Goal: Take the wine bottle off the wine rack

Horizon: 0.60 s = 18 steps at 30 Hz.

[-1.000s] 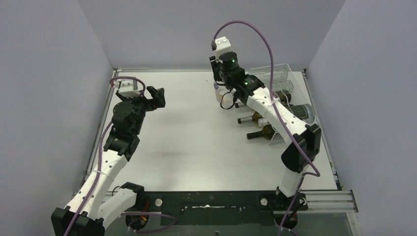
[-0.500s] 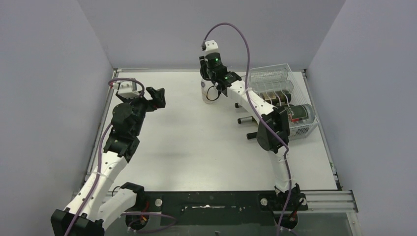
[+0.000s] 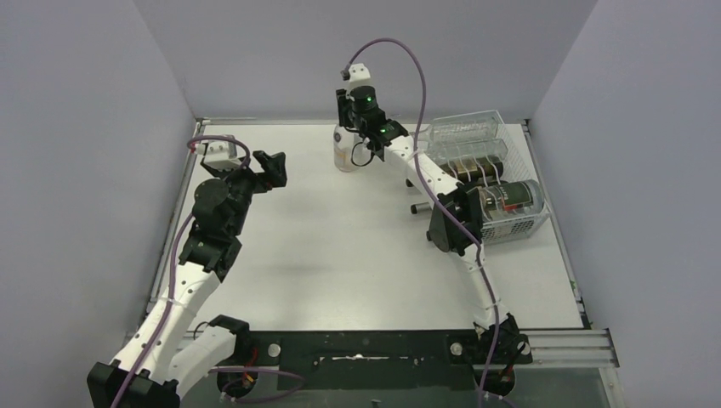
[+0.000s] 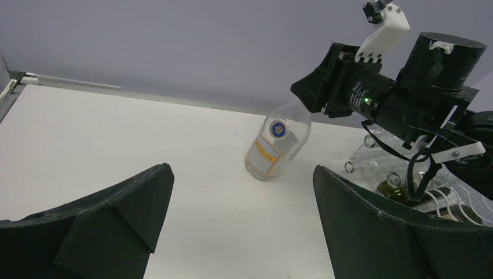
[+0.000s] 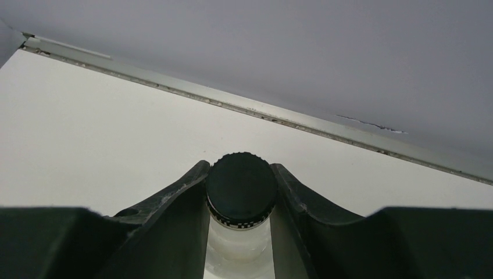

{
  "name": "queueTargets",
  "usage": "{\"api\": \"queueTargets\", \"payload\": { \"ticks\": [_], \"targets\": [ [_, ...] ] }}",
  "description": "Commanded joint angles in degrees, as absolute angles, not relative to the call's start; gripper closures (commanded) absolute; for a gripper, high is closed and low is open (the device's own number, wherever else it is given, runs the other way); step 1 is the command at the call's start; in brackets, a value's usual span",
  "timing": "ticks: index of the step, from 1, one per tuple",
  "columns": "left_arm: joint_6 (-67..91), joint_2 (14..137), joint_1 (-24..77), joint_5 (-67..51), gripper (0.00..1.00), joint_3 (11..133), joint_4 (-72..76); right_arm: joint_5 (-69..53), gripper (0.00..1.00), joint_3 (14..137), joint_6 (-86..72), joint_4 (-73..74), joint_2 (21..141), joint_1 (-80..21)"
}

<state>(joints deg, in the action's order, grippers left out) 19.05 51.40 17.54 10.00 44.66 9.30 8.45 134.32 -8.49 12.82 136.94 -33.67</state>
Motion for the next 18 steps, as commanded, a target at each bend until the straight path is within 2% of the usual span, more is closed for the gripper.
{"api": "queueTargets", "payload": {
  "ticks": [1,8,9,13,17,18],
  "targets": [
    [19.25,50.52,17.75,9.5,0.07,44.91,12.92,7.75,1.0,140.36,-7.83,0.36,134.45,-33.94],
    [19.42,50.58,17.72,9.36,0.07,44.91,12.92,6.34,1.0,141.62,-8.46,0.26,137.23,-33.69],
    [19.42,50.61,17.69,9.37,0.07,44.91,12.92,6.48,0.96,141.85,-8.29,0.22,137.55,-33.81],
    [19.34,50.66,17.67,9.49,0.07,44.92,12.84,5.42,0.69,141.71,-8.34,0.45,137.6,-33.84],
    [19.31,50.71,17.7,9.41,0.07,44.99,12.83,5.01,0.23,141.81,-6.11,0.9,136.5,-34.25],
    [19.33,50.7,17.67,9.4,0.07,45.02,12.83,4.97,0.16,141.84,-5.23,1.21,136.17,-34.34]
  ]
}}
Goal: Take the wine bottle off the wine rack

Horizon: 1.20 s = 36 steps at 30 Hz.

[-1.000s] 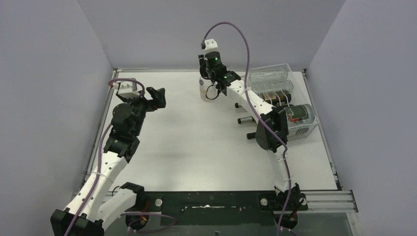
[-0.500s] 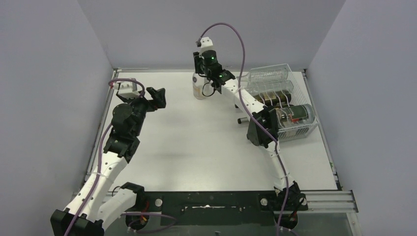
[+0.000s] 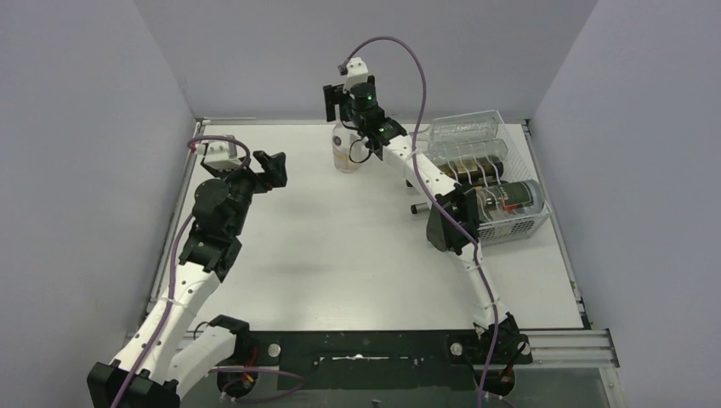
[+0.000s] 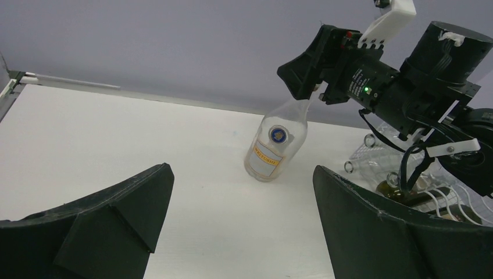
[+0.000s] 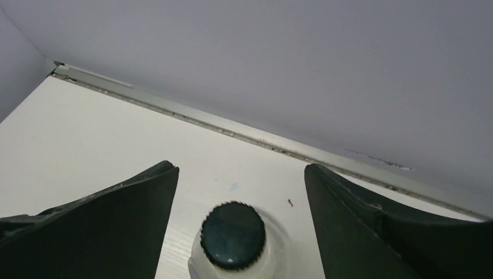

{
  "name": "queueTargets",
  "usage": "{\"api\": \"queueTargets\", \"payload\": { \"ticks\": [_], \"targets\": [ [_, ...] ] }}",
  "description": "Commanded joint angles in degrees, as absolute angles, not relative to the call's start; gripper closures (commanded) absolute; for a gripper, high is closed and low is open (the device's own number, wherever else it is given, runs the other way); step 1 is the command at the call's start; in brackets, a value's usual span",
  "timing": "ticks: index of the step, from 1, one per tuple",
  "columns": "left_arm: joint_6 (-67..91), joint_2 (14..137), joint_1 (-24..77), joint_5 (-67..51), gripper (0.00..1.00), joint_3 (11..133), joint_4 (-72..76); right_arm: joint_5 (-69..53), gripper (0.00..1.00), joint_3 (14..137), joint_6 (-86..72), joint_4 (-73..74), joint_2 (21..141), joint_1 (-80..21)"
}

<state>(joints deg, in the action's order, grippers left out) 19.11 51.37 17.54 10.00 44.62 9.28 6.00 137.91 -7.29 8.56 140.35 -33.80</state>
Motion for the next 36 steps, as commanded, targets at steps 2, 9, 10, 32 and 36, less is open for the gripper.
{"api": "queueTargets", "payload": {
  "ticks": [2,9,10,32,36],
  "targets": [
    [19.34,50.71,17.67,9.42,0.07,45.01,12.76,4.58,0.06,141.89,-3.97,1.71,135.45,-34.57],
    [19.34,51.01,17.73,9.4,0.07,44.91,12.74,6.07,0.02,144.35,-3.38,7.06,132.39,-34.79],
    [19.34,51.01,17.67,9.4,0.07,44.91,12.74,6.48,0.02,144.19,-3.21,8.1,131.42,-34.78],
    [19.77,52.29,17.94,8.61,0.07,45.27,12.3,7.9,0.02,86.21,10.16,13.01,85.17,-35.04],
    [19.93,52.5,18.02,8.53,0.07,45.39,12.31,11.64,0.02,85.34,13.48,21.61,83.61,-34.07]
  ]
}}
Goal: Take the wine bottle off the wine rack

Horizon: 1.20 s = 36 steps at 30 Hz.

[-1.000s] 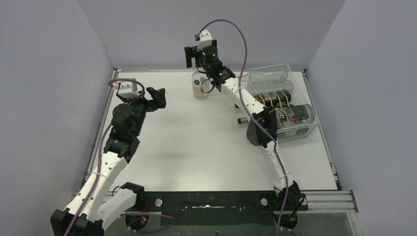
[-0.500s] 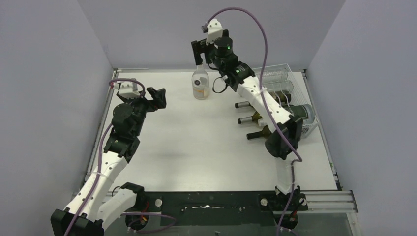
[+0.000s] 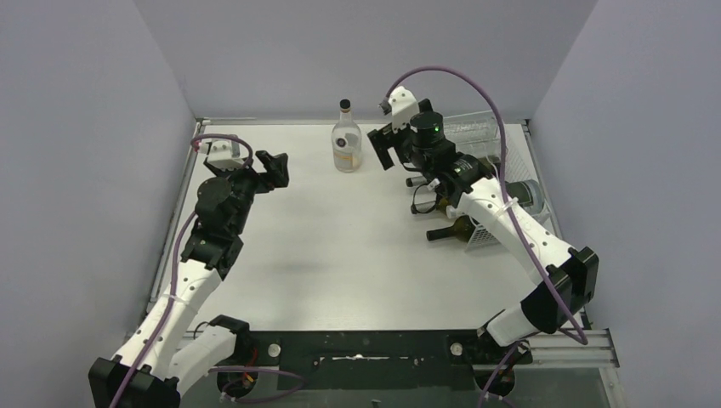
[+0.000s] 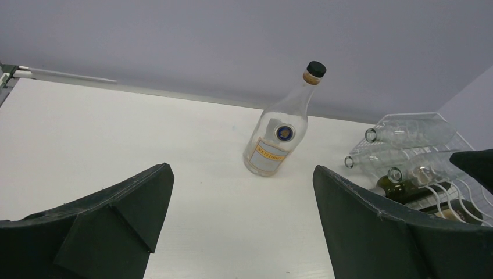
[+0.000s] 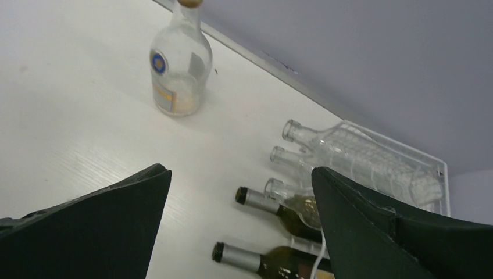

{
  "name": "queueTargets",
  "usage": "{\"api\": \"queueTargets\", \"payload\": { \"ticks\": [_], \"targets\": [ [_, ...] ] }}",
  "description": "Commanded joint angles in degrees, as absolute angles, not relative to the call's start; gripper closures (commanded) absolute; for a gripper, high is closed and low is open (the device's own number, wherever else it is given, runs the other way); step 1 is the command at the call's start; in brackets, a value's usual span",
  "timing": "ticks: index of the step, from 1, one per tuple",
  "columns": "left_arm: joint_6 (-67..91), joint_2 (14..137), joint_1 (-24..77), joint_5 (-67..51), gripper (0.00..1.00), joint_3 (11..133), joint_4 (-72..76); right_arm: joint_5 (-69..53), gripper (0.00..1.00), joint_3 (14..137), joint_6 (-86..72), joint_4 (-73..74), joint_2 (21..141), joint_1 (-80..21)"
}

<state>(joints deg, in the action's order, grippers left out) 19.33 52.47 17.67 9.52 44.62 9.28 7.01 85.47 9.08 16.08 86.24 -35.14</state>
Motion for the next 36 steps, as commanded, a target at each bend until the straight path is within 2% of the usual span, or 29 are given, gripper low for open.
{"api": "queueTargets", "payload": {
  "ticks": [1,4,9,12,14,18,22,25,30,36],
  "targets": [
    [20.03,52.54,18.02,8.4,0.07,45.36,12.3,13.31,0.01,85.79,13.99,23.51,83.77,-34.13],
    [20.13,52.72,18.15,8.3,0.07,45.35,12.3,17.8,0.01,86.29,16.1,27.16,84.72,-34.7],
    [19.94,52.8,18.65,8.9,0.07,45.44,12.04,25.14,0.07,83.71,25.61,31.36,86.25,-34.98],
    [19.93,52.75,18.64,8.84,0.07,45.44,12.04,28.96,0.04,81.31,31.27,31.43,86.92,-34.54],
    [19.95,52.61,18.7,8.81,0.07,45.46,12.01,28.0,0.01,82.06,33.12,32.82,87.97,-33.55],
    [19.91,52.32,18.72,9.12,0.07,45.44,11.95,23.85,0.02,83.87,35.11,35.02,90.65,-32.0],
    [19.82,52.4,18.7,9.32,0.07,45.36,11.95,24.87,0.01,84.21,38.92,34.81,94.3,-31.09],
    [19.78,52.54,18.72,9.45,0.07,45.35,11.91,23.82,0.04,86.96,39.71,36.4,97.48,-29.69],
    [19.69,52.28,18.64,9.7,0.07,45.44,11.79,20.25,0.03,83.73,44.98,28.35,97.63,-27.65],
    [19.6,52.33,18.66,9.81,0.07,45.48,11.73,16.7,0.03,83.11,51.7,25.78,100.05,-26.61]
  ]
}}
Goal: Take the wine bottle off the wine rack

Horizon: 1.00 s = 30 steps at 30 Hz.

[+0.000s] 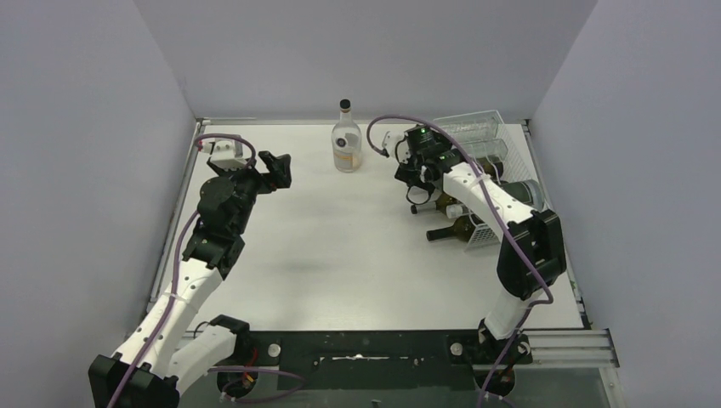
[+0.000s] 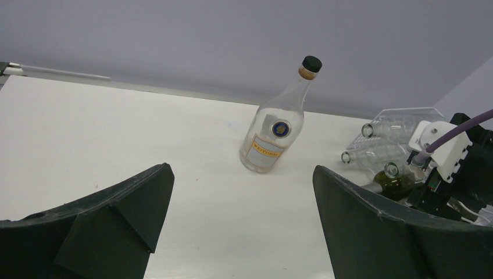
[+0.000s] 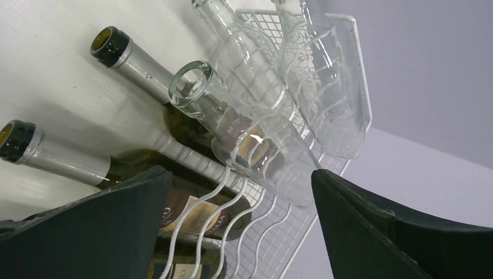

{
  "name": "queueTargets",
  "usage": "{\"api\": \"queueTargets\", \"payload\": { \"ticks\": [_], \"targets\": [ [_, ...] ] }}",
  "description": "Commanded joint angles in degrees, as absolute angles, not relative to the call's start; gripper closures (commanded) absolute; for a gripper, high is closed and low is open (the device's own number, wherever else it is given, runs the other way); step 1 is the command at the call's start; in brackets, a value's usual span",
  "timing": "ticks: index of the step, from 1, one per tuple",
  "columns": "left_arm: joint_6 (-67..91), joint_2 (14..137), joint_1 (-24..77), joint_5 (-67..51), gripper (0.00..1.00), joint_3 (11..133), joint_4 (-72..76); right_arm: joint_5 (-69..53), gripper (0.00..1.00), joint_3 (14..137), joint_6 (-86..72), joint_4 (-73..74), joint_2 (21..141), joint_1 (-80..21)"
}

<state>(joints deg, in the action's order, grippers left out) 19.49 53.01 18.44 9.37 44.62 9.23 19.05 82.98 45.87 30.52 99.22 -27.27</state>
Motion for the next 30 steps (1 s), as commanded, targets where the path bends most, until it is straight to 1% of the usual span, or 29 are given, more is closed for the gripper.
{"api": "queueTargets", "payload": {
  "ticks": [1,5,11,16,22,27,30],
  "targets": [
    [19.52,52.38,18.68,9.77,0.07,45.47,11.69,16.18,0.04,83.79,52.07,26.08,100.67,-26.41],
    [19.43,52.29,18.7,9.93,0.07,45.53,11.61,14.74,0.05,85.71,53.51,27.23,102.78,-25.82],
    [19.42,52.34,18.67,9.96,0.07,45.53,11.6,13.1,0.1,86.85,56.07,26.32,105.87,-24.93],
    [19.45,52.46,18.72,9.7,0.07,45.59,11.69,12.01,0.12,86.79,57.35,24.52,107.45,-24.32],
    [19.51,52.56,18.72,9.63,0.07,45.51,11.69,14.66,0.15,84.53,61.37,19.8,108.04,-24.0],
    [19.56,52.74,18.72,9.42,0.07,45.49,11.78,14.59,0.21,83.43,63.68,16.93,107.25,-23.88],
    [19.6,52.83,18.68,9.32,0.07,45.44,11.78,14.65,0.23,83.29,63.73,17.23,106.7,-23.83]
  ]
}}
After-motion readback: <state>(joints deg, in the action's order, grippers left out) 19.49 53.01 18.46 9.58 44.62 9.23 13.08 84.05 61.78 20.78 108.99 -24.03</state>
